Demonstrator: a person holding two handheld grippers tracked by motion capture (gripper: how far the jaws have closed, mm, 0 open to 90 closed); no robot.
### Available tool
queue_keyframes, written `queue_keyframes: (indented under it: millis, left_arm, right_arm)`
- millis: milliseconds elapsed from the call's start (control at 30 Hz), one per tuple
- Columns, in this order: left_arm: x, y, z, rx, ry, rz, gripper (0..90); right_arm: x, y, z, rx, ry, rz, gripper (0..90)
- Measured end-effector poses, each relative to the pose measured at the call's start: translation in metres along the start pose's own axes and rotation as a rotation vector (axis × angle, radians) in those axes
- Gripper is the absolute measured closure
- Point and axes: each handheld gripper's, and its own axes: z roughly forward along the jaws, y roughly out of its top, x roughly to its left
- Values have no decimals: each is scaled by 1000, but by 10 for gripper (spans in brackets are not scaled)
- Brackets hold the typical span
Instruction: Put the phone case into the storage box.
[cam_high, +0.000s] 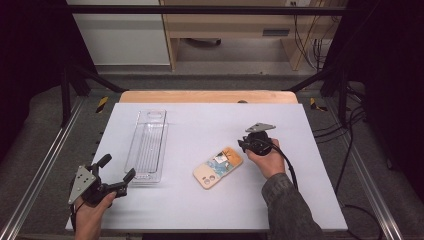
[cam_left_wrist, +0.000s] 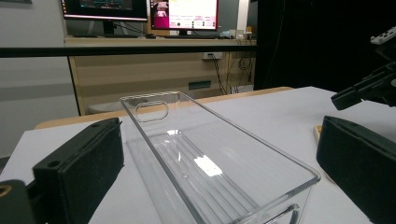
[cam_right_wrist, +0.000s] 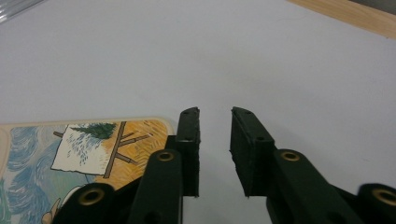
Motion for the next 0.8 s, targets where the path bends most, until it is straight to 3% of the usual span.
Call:
queue_keyframes:
  millis: [267, 433, 800]
  left_arm:
    - [0, 0, 0, -2, -3, 10, 8]
    - [-1, 0, 0, 1, -10, 3, 7]
    - [-2, 0, 0, 1, -12, 2, 7]
  right_arm:
    - [6, -3, 10, 58, 42, 15, 868]
    - [9, -6, 17, 93, 51, 11, 886]
    - [13, -8, 25, 99, 43, -6, 893]
